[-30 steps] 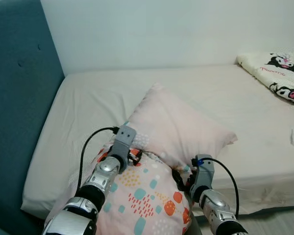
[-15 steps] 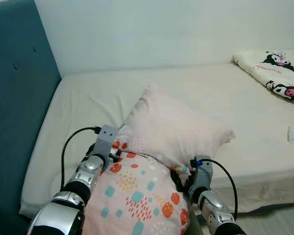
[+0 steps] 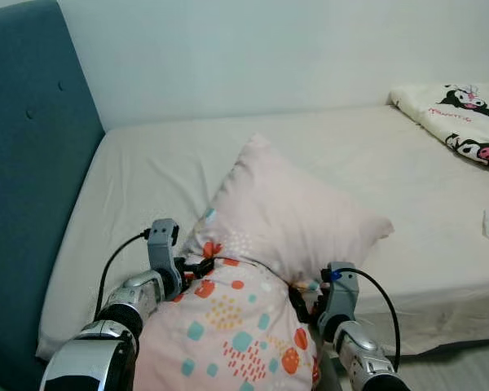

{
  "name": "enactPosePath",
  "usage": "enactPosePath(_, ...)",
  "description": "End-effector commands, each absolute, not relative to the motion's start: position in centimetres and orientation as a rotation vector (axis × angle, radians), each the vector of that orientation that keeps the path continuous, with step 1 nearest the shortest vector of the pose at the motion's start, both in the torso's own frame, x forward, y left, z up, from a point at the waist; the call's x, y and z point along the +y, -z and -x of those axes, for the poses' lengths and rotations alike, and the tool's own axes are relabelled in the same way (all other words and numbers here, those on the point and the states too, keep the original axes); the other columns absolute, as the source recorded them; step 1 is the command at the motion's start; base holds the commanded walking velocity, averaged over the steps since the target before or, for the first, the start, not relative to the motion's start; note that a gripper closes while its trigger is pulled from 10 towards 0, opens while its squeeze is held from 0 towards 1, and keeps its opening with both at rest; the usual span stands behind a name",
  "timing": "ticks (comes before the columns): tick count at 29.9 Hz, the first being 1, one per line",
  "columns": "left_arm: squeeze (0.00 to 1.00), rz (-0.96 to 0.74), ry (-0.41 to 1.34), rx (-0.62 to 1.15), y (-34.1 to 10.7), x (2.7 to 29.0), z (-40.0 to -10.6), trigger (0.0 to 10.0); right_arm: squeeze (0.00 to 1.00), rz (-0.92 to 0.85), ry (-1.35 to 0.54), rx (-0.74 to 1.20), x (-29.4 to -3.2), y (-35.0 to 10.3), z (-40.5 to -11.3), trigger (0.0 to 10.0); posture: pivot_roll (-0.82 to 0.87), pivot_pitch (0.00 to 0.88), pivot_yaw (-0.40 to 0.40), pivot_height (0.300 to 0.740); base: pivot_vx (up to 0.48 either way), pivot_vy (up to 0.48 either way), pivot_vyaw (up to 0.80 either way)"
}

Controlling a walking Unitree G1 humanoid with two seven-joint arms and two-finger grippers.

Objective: Clean up the room

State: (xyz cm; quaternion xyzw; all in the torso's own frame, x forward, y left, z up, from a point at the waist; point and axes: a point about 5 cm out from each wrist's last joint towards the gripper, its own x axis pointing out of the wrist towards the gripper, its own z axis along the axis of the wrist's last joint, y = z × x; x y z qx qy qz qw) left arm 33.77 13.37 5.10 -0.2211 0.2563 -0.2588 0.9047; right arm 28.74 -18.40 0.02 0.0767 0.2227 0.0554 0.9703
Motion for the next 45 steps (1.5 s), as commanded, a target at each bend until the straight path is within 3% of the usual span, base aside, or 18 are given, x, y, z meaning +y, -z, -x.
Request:
enactPosePath(1,0.0,0.565,0.644,0.584,-4.2,11.4,-32.6,10.0,0.0,-0.18,-0.078,0.532,-18.4,1.4,-27.5,10.0,-0.15,0.032,0.044,0.3,0.0,0.0,0.0)
enactPosePath(5,0.0,0.625,0.72,0.586,-4.5,10.4,-32.4,10.0,0.0,-0.182,-0.075,0.533,-18.4,1.5,-27.4,10.0,-0.15,0.032,0.045,0.3,0.0,0.0,0.0)
enactPosePath(6,0.0,0.64,0.796,0.613,-4.3,9.2,-31.9,8.1,0.0,-0.183,-0.073,0.533,-18.4,1.5,-27.5,10.0,-0.15,0.031,0.045,0.3,0.0,0.0,0.0)
enactPosePath(7,0.0,0.64,0.796,0.613,-4.3,9.2,-31.9,8.1,0.0,-0.183,-0.073,0.533,-18.4,1.5,-27.5,10.0,-0.15,0.031,0.045,0.3,0.0,0.0,0.0)
enactPosePath(8,0.0,0.64,0.865,0.629,-4.1,8.3,-31.3,0.0,0.0,-0.189,-0.072,0.527,-18.3,1.4,-27.5,10.0,-0.15,0.03,0.045,0.3,0.0,0.0,0.0)
enactPosePath(24,0.0,0.722,0.988,0.524,-6.8,5.7,-32.4,0.0,0.0,-0.198,-0.069,0.505,-18.4,1.0,-27.9,10.0,-0.14,0.024,0.038,0.3,0.0,0.0,0.0)
enactPosePath(33,0.0,0.675,1.029,0.458,-8.7,3.9,-33.3,0.0,0.0,-0.192,-0.076,0.506,-18.2,0.9,-28.1,10.0,-0.14,0.015,0.037,0.3,0.0,0.0,0.0)
enactPosePath(37,0.0,0.66,0.966,0.396,-10.0,3.7,-34.3,0.0,0.0,-0.198,-0.083,0.495,-18.1,0.6,-28.4,10.0,-0.14,0.01,0.038,0.3,0.0,0.0,0.0)
enactPosePath(38,0.0,0.634,0.835,0.309,-11.9,4.8,-36.2,0.0,0.0,-0.214,-0.099,0.466,-18.0,0.1,-28.8,10.0,-0.15,0.009,0.04,0.3,0.0,0.0,0.0)
enactPosePath(41,0.0,0.647,0.681,0.193,-14.8,6.7,-38.4,0.0,0.0,-0.27,-0.153,0.38,-17.4,-1.0,-29.4,10.0,-0.15,0.008,0.041,0.3,0.0,0.0,0.0)
enactPosePath(45,0.0,0.658,0.642,0.16,-15.8,7.3,-39.0,0.0,0.0,-0.299,-0.179,0.333,-17.1,-1.5,-29.7,10.0,-0.15,0.008,0.041,0.3,0.0,0.0,0.0)
